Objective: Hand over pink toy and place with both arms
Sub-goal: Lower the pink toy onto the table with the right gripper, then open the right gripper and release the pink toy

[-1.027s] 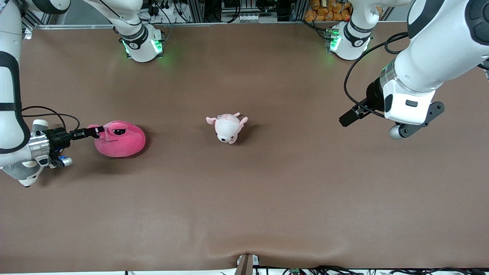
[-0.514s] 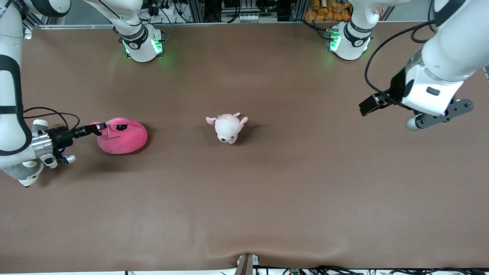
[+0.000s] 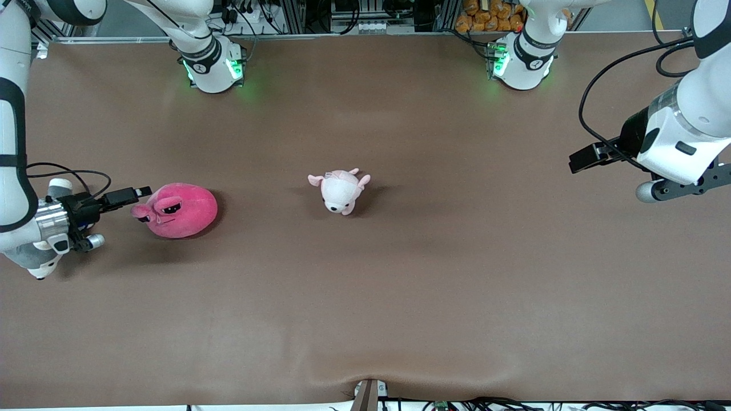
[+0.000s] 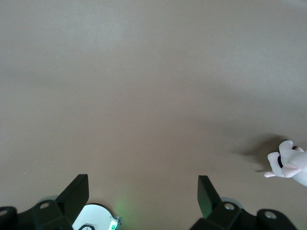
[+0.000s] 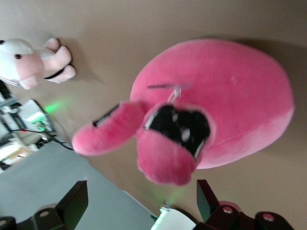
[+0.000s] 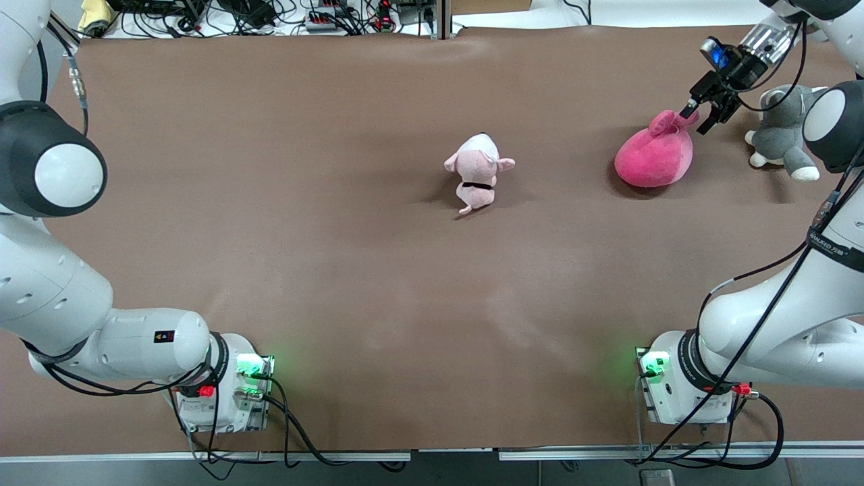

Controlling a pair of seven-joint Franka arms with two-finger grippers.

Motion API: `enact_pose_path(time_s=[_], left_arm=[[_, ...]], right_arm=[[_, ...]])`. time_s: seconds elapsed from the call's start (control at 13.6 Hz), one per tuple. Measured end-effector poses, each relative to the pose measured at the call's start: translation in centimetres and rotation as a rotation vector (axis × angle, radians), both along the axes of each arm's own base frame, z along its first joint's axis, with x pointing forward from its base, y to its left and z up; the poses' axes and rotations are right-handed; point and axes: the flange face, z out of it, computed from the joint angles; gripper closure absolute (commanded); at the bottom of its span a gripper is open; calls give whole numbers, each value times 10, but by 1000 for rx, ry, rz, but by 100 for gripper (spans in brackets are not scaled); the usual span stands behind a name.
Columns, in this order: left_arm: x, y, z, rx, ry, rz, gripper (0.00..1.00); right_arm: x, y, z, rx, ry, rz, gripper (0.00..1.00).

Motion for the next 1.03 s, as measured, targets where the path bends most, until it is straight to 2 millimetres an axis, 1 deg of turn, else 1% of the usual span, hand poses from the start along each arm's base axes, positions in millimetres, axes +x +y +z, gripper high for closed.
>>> enact_pose_path(time_s=[0.15,0.22,0.37,0.51,0.59,0.73,0.88,1.03], left_arm=[[0,-1,-1,7,1,-27,0],[0,-1,-1,6,1,-39,0],[-1,1,1,6,-2,-64,0],[-4,9,3,17,-26,-62,0],[-7,15,2,29,-38,-61,0],[-22,24,-3,48,-45,-66,0],[-43,24,-7,60,-43,-75,0],[-68,18,-5,69,-48,-97,0]], right_arm=[[14,17,20,-85,-50,65,0],[20,27,34,-149,-81,86,0],[25,47,72,-278,-139,116,0],[28,59,109,-380,-247,130,0],[26,62,122,-414,-306,128,0],[11,67,138,-457,-374,94,0],[-9,71,151,-495,-383,25,0],[-24,74,170,-533,-384,-43,0]])
